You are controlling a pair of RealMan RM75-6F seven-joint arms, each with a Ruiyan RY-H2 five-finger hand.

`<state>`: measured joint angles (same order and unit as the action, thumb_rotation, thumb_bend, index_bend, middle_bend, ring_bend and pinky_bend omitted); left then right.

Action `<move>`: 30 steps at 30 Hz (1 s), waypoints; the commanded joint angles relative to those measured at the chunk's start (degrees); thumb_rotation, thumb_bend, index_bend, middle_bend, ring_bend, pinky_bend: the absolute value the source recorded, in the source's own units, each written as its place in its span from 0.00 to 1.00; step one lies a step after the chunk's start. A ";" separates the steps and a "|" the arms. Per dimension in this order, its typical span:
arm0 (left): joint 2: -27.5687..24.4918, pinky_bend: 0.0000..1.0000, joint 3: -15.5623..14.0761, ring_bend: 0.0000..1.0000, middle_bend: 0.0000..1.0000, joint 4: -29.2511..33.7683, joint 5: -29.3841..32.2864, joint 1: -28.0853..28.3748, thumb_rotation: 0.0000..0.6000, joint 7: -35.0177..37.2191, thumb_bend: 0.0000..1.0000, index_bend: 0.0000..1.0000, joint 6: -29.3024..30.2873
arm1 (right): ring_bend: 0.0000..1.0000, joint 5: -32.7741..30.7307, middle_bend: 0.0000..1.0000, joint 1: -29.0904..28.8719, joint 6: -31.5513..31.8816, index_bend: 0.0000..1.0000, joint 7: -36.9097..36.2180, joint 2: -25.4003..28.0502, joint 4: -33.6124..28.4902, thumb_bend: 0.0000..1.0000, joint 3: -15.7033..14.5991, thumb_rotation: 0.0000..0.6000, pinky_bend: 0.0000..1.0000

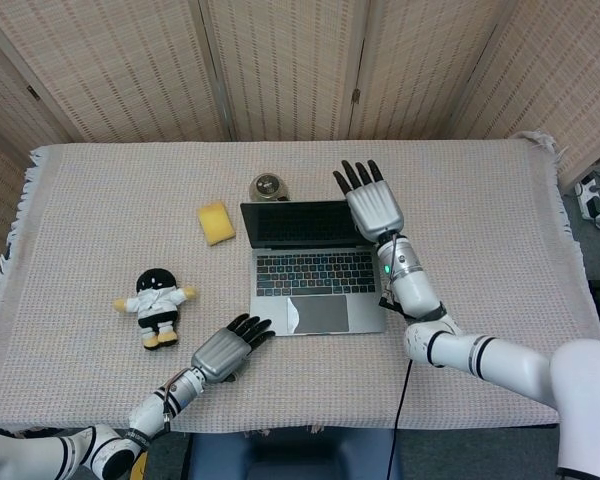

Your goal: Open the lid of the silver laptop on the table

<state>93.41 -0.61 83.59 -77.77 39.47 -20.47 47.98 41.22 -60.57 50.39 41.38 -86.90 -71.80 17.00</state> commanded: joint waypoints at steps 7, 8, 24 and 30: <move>-0.33 0.00 0.02 0.00 0.00 0.57 0.68 0.23 1.00 -0.73 0.62 0.00 0.08 | 0.00 -4.07 0.00 -2.03 -0.88 0.00 1.23 -0.51 3.67 0.69 0.55 1.00 0.00; -0.45 0.00 0.04 0.00 0.00 0.77 0.67 0.20 1.00 -0.76 0.62 0.00 0.26 | 0.00 -3.67 0.00 -1.92 -0.79 0.00 0.82 -0.10 3.09 0.69 0.55 1.00 0.00; -10.97 0.00 1.82 0.00 0.00 10.34 -2.05 -4.82 1.00 7.39 0.62 0.00 11.50 | 0.00 16.29 0.00 12.78 7.82 0.00 -17.23 19.42 -26.51 0.69 -3.53 1.00 0.00; -15.75 0.00 1.68 0.00 0.00 11.22 -4.74 -9.50 1.00 11.62 0.62 0.02 19.88 | 0.00 28.43 0.00 21.93 13.31 0.00 -26.41 27.09 -32.27 0.69 -9.03 1.00 0.00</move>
<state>79.65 1.12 94.28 -81.24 32.05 -10.76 65.10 64.04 -43.45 60.05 19.49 -63.98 -100.82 11.28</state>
